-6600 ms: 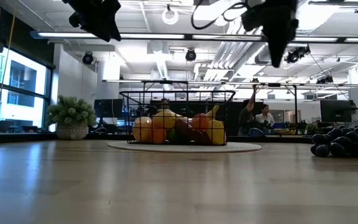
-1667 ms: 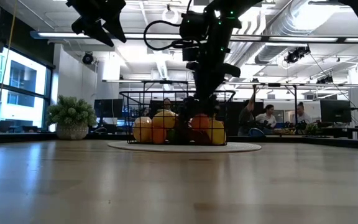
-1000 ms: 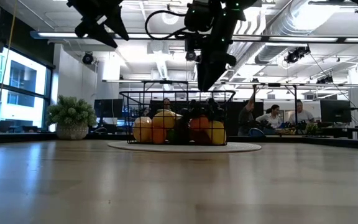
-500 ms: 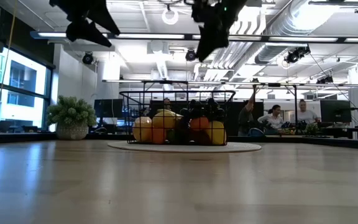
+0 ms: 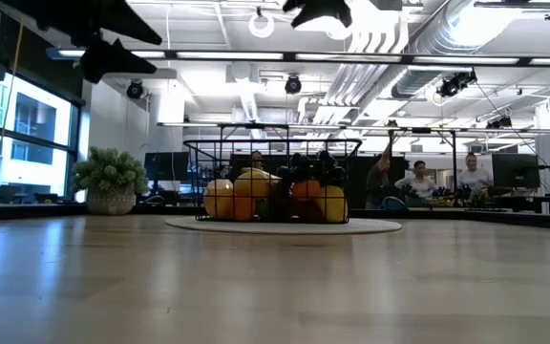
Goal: Build produce basket
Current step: Return to Home Position
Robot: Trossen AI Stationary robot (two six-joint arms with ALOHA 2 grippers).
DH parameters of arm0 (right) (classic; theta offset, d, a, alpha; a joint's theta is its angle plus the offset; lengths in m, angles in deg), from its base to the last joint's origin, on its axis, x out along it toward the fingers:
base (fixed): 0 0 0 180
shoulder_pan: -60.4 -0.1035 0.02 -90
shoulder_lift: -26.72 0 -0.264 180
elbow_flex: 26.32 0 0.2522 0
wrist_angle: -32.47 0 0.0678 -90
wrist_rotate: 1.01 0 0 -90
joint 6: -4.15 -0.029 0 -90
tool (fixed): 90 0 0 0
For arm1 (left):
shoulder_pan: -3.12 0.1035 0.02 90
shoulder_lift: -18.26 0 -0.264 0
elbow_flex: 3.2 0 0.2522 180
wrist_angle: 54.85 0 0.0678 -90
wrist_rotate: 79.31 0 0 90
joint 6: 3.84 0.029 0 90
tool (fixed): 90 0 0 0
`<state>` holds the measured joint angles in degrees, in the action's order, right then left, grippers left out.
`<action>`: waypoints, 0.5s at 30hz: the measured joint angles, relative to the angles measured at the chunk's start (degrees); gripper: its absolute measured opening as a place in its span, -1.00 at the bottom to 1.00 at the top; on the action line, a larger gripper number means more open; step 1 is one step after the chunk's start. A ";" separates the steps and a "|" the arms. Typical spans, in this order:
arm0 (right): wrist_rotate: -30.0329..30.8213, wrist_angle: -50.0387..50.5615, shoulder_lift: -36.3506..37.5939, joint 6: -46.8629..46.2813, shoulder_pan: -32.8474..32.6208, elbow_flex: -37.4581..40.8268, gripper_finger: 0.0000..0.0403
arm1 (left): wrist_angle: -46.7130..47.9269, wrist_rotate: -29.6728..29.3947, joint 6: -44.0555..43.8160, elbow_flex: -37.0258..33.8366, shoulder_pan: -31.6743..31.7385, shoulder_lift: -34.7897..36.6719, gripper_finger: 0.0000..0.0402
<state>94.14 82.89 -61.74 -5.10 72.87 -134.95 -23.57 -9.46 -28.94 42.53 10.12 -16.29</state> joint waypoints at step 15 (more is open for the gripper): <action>0.37 -0.69 7.60 -11.52 -3.25 0.00 -0.12 | -8.85 0.14 2.76 -17.15 -8.11 16.95 0.39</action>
<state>94.52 82.20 -54.14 -16.62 69.62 -134.95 -32.43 -9.32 -26.18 25.38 2.01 0.66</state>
